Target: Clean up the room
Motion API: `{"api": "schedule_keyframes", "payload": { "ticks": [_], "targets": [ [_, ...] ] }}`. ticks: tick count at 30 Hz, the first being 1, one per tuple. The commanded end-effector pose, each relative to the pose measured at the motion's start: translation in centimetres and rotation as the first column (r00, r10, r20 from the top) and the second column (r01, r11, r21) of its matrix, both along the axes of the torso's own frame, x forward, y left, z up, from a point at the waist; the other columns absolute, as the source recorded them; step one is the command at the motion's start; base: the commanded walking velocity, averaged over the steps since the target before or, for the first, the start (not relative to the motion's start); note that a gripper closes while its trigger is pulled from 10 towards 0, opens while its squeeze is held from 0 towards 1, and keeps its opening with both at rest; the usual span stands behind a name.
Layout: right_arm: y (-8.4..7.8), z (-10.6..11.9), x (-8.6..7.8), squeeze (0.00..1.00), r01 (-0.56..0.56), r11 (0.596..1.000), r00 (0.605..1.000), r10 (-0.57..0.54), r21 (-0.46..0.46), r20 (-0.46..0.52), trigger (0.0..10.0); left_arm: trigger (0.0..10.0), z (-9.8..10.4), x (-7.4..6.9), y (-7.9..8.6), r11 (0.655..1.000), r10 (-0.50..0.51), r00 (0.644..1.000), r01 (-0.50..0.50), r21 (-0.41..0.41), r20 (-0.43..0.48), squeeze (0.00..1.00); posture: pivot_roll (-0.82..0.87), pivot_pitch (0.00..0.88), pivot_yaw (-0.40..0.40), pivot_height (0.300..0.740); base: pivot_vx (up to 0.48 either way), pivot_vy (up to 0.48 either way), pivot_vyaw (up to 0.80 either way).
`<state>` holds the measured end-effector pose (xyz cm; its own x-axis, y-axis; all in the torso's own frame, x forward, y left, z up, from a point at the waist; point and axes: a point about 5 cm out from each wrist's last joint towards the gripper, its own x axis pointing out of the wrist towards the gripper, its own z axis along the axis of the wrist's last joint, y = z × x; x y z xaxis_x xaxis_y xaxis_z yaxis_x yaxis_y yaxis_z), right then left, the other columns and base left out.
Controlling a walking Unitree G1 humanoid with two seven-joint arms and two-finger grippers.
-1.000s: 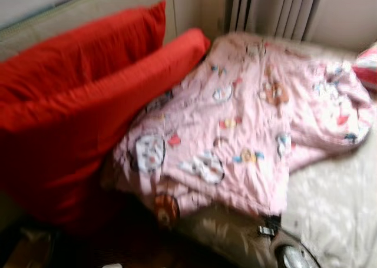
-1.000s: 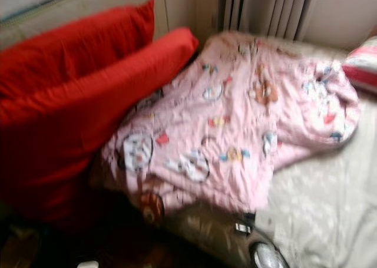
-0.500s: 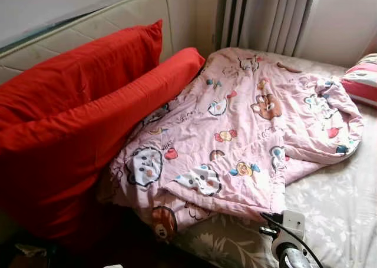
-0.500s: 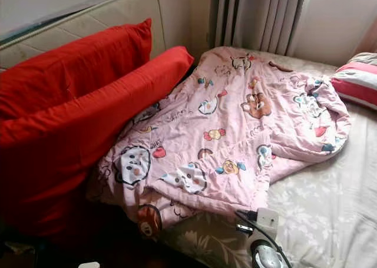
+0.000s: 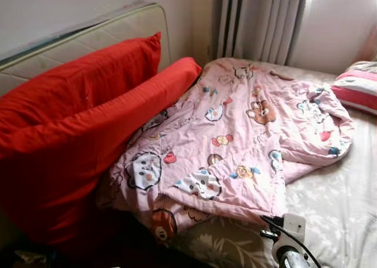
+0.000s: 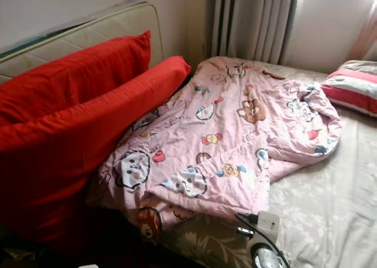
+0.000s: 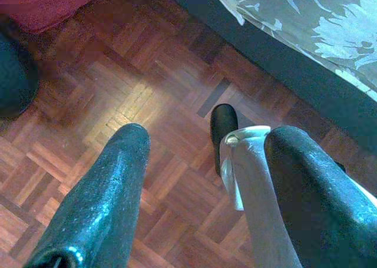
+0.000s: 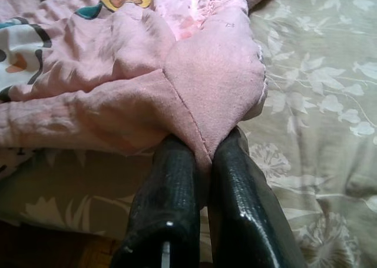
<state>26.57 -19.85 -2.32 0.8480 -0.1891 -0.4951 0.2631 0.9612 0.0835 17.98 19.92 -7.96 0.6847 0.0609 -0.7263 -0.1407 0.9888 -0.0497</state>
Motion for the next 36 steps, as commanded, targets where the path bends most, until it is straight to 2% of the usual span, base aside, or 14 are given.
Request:
{"api": "schedule_keyframes", "payload": {
  "ticks": [1,4,25,36],
  "targets": [
    [-0.2,0.0,-0.1,0.0,0.017,1.0,1.0,-0.017,-0.013,0.001,10.0,10.0,-0.4,-0.8,0.4,1.0,0.002,0.999,-0.002,0.004,-0.039,0.0,0.01,0.146,0.066,0.74,0.0,0.0,0.0],
    [-0.2,0.1,0.0,0.0,0.025,1.0,1.0,-0.025,-0.017,0.005,10.0,10.0,-0.4,-0.8,0.4,1.0,0.004,0.999,-0.004,0.005,-0.04,0.0,0.01,0.148,0.066,0.74,0.0,0.0,0.0],
    [-0.2,0.2,0.1,0.0,0.024,0.999,1.0,-0.023,-0.046,0.008,10.0,10.0,-0.4,-0.7,0.3,1.0,0.014,0.999,-0.014,0.003,-0.039,0.0,0.02,0.166,0.063,0.74,-0.27,0.0,0.0],
    [-1.5,1.5,1.0,0.0,0.106,0.989,0.992,-0.098,-0.104,0.074,10.0,10.0,-0.3,-0.7,0.4,1.0,0.016,0.999,-0.016,0.003,-0.036,0.0,0.01,0.175,0.064,0.74,-0.279,0.0,0.0]
  ]
}}
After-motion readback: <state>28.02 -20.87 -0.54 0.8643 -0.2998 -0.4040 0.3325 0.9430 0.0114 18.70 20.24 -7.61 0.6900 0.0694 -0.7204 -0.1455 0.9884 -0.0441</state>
